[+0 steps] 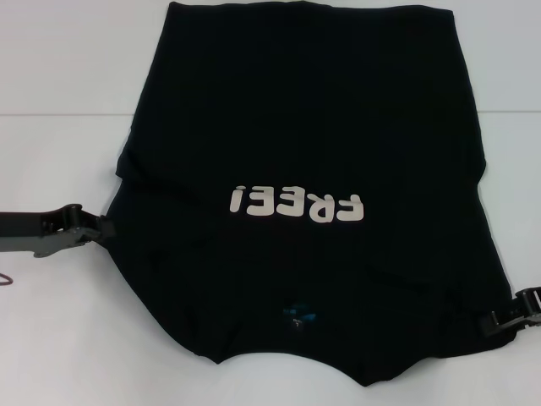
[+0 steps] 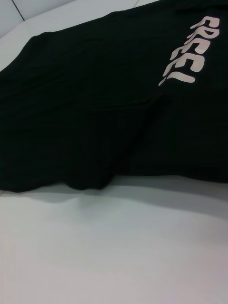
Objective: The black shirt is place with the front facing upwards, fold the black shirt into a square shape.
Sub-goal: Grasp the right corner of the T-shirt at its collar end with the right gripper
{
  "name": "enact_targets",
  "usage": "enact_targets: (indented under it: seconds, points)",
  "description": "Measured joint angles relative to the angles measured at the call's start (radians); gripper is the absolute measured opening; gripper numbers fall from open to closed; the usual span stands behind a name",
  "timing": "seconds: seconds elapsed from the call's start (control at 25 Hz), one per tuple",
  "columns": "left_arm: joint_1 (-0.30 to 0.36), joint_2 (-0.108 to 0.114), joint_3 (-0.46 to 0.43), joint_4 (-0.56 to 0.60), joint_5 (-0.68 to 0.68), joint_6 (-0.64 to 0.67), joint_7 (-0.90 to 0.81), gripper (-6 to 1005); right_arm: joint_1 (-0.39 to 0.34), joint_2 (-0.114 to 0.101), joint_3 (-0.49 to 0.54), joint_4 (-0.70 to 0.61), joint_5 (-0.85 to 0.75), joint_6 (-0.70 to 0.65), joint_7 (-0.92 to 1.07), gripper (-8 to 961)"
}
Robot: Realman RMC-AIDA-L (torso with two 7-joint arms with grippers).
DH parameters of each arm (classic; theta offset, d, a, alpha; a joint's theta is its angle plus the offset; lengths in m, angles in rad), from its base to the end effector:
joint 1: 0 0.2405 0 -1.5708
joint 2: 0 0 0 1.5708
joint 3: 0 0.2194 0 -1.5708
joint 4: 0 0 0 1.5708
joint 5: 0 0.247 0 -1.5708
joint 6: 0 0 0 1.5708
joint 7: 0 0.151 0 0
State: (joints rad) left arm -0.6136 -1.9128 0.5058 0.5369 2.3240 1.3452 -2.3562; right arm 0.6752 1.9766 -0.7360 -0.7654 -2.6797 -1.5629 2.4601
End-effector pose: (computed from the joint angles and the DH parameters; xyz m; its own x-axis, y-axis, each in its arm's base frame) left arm -0.3239 0.3768 0.0668 0.0589 0.8792 0.4728 0.9980 -0.0632 -0.0067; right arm 0.2935 0.3630 0.0555 0.2590 -0.9657 -0.0180 -0.9266 -0.2432 -0.2869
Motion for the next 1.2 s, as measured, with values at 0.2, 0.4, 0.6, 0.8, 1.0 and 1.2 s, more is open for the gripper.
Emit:
enact_targets:
  seconds: [0.2,0.4,0.6,0.8,1.0,1.2]
  points:
    - [0.000,0.000,-0.002,0.000,0.000,0.000,0.000,11,0.006,0.005,0.004,0.000,0.005,0.002,-0.006,517]
    - [0.000,0.000,-0.003,0.000,0.000,0.001,0.000,11,0.006,0.005,0.007,0.000,0.006,0.006,-0.006,518]
    - [0.000,0.001,-0.003,0.000,0.000,0.001,0.000,11,0.007,0.011,0.002,0.002,0.006,0.010,-0.006,518]
    - [-0.001,0.002,-0.003,0.000,-0.001,0.002,0.000,12,0.016,0.016,-0.007,0.002,0.000,0.013,-0.006,517]
    - [-0.002,0.001,-0.003,0.000,-0.002,0.001,0.000,12,0.019,0.017,-0.033,0.002,0.000,0.022,0.002,516]
    - [-0.002,0.002,-0.003,0.000,-0.002,0.000,0.000,12,0.020,0.016,-0.038,-0.001,0.000,0.035,0.005,514]
